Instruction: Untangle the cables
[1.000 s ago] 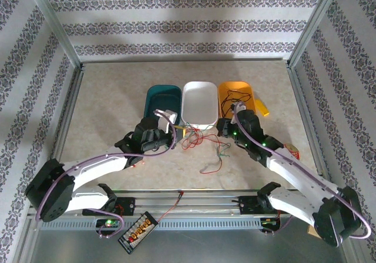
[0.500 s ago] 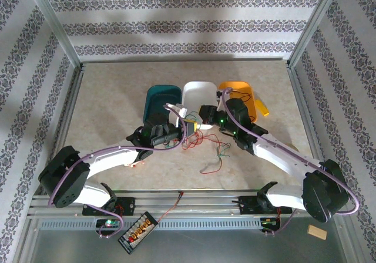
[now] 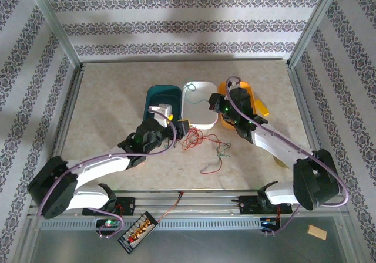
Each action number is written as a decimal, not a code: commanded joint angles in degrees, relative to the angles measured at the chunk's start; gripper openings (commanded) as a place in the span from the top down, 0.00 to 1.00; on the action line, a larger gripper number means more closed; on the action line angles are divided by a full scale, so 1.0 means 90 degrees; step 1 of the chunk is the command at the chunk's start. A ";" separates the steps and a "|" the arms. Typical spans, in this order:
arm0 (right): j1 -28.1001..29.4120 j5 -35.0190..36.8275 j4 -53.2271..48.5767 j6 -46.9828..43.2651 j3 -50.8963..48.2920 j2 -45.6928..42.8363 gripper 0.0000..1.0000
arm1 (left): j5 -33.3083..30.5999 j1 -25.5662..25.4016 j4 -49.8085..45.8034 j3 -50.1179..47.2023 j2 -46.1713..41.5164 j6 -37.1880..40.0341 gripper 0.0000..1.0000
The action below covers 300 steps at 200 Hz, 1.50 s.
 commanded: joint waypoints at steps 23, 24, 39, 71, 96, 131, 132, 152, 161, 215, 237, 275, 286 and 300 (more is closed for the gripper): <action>-0.0107 0.1054 -0.0615 -0.0128 0.0663 0.0393 1.00 | -0.2022 -0.0053 -0.1161 -0.0287 -0.1358 0.0105 0.12; -0.0104 0.1075 -0.0644 -0.0132 0.0673 0.0405 1.00 | -0.2039 -0.0053 -0.1179 -0.0292 -0.1386 0.0108 0.12; -0.0068 0.1305 -0.1026 -0.0046 0.0796 0.0555 1.00 | -0.2206 -0.0043 -0.1422 -0.0370 -0.1705 0.0176 0.11; 0.0077 0.1812 -0.1363 0.0155 0.0790 0.0773 1.00 | -0.2255 -0.0025 -0.1713 -0.0365 -0.1991 0.0273 0.11; 0.0169 0.2164 -0.1389 0.0114 0.0865 0.0948 1.00 | -0.2216 -0.0024 -0.1765 -0.0337 -0.1953 0.0323 0.11; 0.0303 0.2734 -0.1652 -0.0445 0.1395 0.1290 1.00 | -0.2162 -0.0024 -0.1715 -0.0322 -0.1857 0.0284 0.11; 0.0311 0.2755 -0.1660 -0.0466 0.1415 0.1302 1.00 | -0.2152 -0.0024 -0.1714 -0.0319 -0.1850 0.0276 0.11; 0.0470 0.3153 -0.1928 -0.0879 0.1880 0.1594 1.00 | -0.2111 -0.0029 -0.1695 -0.0323 -0.1817 0.0259 0.10; 0.0545 0.3351 -0.2002 -0.1037 0.2049 0.1754 1.00 | -0.2100 -0.0032 -0.1685 -0.0323 -0.1811 0.0250 0.10; 0.0881 0.4387 -0.2369 -0.1982 0.2974 0.2747 0.99 | -0.2048 -0.0029 -0.1713 -0.0327 -0.1794 0.0195 0.10; 0.1052 0.4713 -0.2635 -0.2229 0.3270 0.3048 0.99 | -0.2030 -0.0025 -0.1733 -0.0326 -0.1795 0.0172 0.10; 0.1303 0.5509 -0.2656 -0.2744 0.3376 0.3366 0.99 | -0.1988 -0.0029 -0.1752 -0.0307 -0.1759 0.0216 0.09; 0.1327 0.5640 -0.2618 -0.2921 0.3407 0.3438 0.98 | -0.1976 -0.0024 -0.1753 -0.0290 -0.1736 0.0219 0.09; 0.1348 0.5615 -0.2561 -0.3084 0.3418 0.3495 0.99 | -0.1953 -0.0031 -0.1736 -0.0280 -0.1713 0.0203 0.09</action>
